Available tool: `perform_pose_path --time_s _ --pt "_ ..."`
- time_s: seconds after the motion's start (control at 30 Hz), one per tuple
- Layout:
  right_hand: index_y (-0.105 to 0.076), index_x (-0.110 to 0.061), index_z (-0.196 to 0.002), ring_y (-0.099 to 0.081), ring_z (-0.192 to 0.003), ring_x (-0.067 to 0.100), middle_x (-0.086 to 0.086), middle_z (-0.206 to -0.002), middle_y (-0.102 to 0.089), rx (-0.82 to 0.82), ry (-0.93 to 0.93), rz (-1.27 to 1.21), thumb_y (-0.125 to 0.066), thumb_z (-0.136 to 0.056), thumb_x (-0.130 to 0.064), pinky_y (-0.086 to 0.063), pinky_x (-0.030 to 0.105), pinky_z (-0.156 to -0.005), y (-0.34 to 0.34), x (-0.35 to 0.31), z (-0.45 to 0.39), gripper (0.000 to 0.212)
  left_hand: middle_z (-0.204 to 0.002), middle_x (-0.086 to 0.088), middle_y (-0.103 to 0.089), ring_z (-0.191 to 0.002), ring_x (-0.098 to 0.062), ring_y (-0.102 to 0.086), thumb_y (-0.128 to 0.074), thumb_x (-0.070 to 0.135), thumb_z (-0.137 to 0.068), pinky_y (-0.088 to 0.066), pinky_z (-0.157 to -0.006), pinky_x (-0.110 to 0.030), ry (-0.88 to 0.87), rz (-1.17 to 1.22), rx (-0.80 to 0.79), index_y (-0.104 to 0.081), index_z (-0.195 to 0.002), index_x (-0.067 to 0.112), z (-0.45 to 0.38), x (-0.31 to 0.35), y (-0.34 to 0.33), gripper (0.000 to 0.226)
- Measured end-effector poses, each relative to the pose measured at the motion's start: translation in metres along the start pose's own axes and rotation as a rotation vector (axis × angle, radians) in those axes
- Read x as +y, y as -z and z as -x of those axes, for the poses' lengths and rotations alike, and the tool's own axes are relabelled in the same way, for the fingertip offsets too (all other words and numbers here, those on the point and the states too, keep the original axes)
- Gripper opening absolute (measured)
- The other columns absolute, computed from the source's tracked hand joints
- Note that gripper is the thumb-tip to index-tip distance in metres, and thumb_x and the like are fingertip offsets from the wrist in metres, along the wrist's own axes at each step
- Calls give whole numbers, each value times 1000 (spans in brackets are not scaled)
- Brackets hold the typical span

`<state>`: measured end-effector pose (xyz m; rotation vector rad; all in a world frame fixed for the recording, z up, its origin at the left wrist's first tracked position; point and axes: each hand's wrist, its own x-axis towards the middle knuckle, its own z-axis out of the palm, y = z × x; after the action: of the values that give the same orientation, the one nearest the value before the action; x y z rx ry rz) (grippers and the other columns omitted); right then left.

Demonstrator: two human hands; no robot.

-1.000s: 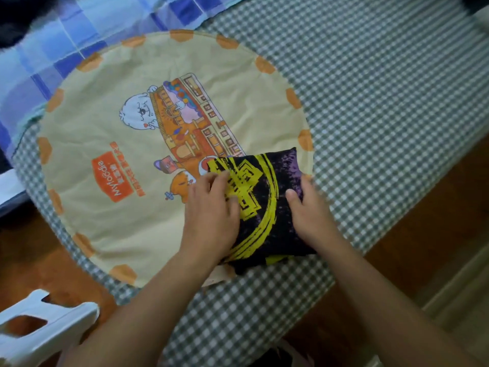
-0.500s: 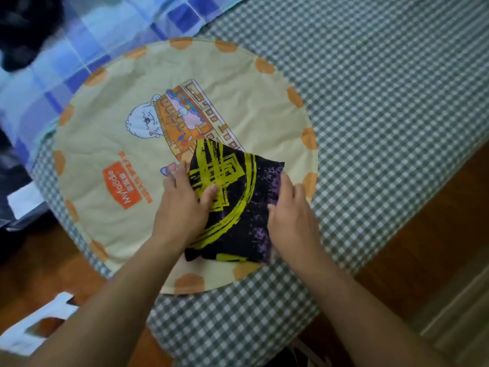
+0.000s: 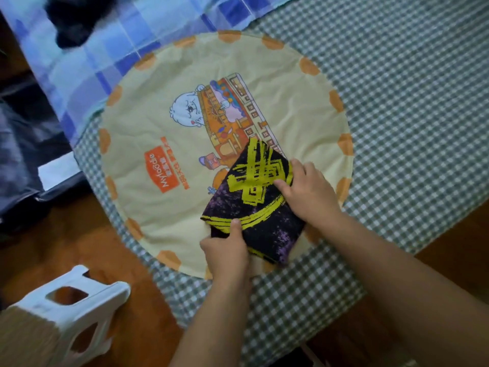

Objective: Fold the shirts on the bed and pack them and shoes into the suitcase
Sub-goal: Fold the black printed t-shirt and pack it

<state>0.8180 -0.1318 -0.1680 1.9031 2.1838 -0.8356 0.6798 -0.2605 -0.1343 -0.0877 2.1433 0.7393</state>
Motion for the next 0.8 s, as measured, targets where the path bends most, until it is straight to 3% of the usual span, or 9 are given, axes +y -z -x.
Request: perform_pose_path --time_s 0.1,0.2,0.33,0.43,0.5,0.57,0.67,0.73,0.8 --pt "-33 -11 -148 -54 -121 39 18 -135 -54 -89 -245 -256 -47 -100 -55 -44 44 -92 -9 -19 33 67 -102 -3 -71 -98 -30 -67 -65 30 -94 -51 -84 -38 -369 -147 -12 -65 -105 15 -36 43 24 19" --pt "-41 -9 -133 -57 -117 34 15 -130 -59 -212 -311 -454 -51 -102 -47 -41 38 -84 -32 -63 73 50 -94 -1 -75 -93 -26 -70 -62 30 -81 -57 -90 -43 -590 -396 -139 -74 -102 19 -91 95 49 27" --pt "-47 -11 -129 -58 -113 29 9 -126 -58 -192 -369 -480 -47 -102 -49 -44 37 -86 -55 -100 92 46 -107 -1 -67 -101 -21 -64 -67 10 -88 -51 -92 -34 -546 -480 -285 -55 -132 18 -115 132 60 46" --pt "-50 -5 -131 -53 -113 27 13 -133 -48 -87 -460 -548 -43 -103 -50 -42 37 -90 -53 -105 88 54 -96 3 -62 -91 -20 -59 -73 36 -89 -43 -77 -34 -683 -496 -240 -53 -114 16 -112 124 51 38" --pt "-41 -9 -146 -46 -132 29 12 -146 -41 71 -580 -663 -41 -104 -48 -39 40 -102 -51 -110 85 57 -93 2 -63 -88 -21 -60 -71 46 -91 -44 -75 -34 -679 -514 -313 -58 -106 14 -110 125 44 38" --pt "-28 -16 -157 -33 -146 30 8 -157 -35 146 -665 -759 -36 -106 -47 -29 45 -117 -53 -118 80 60 -88 -4 -71 -86 -27 -68 -69 36 -96 -54 -78 -37 -556 -452 -491 -68 -95 13 -123 138 39 23" --pt "-35 -20 -154 -37 -143 29 10 -154 -41 230 -741 -814 -30 -107 -47 -28 45 -119 -57 -124 72 54 -86 -10 -76 -85 -30 -73 -64 21 -100 -59 -81 -40 -341 -340 -864 -73 -93 8 -144 158 34 18" --pt "-30 -20 -156 -34 -143 31 12 -155 -37 295 -799 -757 -34 -107 -42 -27 45 -117 -59 -132 70 54 -86 -11 -65 -87 -29 -64 -59 26 -102 -51 -77 -35 -507 -492 -821 -65 -91 -1 -150 163 30 29" --pt "-15 -21 -160 -22 -146 33 12 -160 -24 396 -850 -449 -38 -106 -41 -23 48 -118 -57 -143 72 62 -109 -13 -51 -101 -32 -50 -48 34 -105 -44 -84 -41 -976 -815 -510 -59 -113 8 -142 153 30 30"
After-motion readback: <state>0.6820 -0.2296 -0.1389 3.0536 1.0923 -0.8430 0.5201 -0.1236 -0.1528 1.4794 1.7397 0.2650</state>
